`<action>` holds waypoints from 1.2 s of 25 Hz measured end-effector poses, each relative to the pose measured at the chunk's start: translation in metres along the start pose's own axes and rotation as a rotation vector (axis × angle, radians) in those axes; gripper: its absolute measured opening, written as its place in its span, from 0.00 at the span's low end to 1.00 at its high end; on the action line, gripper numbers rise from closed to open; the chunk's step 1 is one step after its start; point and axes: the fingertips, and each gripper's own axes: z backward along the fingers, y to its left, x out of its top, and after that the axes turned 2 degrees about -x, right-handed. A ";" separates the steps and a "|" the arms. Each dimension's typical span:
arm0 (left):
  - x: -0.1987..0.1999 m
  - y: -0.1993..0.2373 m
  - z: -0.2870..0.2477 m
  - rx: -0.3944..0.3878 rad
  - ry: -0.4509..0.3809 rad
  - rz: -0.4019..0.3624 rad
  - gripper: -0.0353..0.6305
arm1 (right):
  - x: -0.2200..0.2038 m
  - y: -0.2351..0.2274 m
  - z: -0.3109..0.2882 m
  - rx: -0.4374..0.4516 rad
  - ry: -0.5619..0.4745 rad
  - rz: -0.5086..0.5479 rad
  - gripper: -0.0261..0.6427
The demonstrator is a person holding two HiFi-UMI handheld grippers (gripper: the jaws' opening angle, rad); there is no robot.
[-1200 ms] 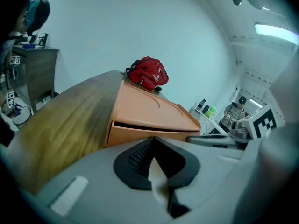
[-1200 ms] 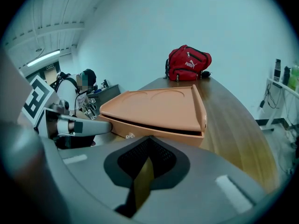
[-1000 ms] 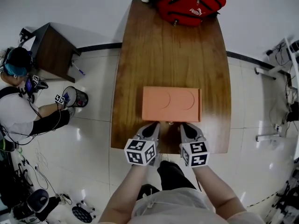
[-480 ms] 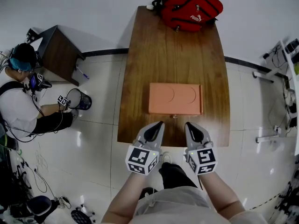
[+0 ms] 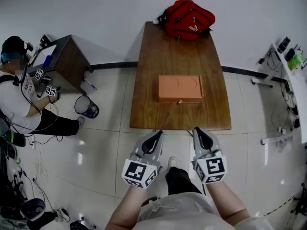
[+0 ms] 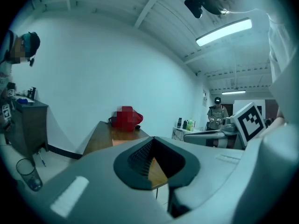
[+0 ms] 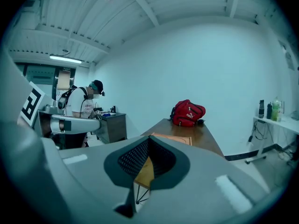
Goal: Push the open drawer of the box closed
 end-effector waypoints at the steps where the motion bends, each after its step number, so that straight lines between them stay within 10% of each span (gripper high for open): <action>1: 0.002 -0.008 0.018 -0.001 -0.014 -0.001 0.06 | 0.001 0.009 0.016 -0.010 -0.019 -0.003 0.04; 14: 0.004 -0.125 0.228 -0.079 -0.099 -0.215 0.06 | -0.018 0.142 0.216 -0.082 -0.128 -0.088 0.04; 30: -0.005 -0.173 0.320 -0.116 -0.112 -0.121 0.06 | -0.024 0.203 0.319 -0.107 -0.135 0.025 0.04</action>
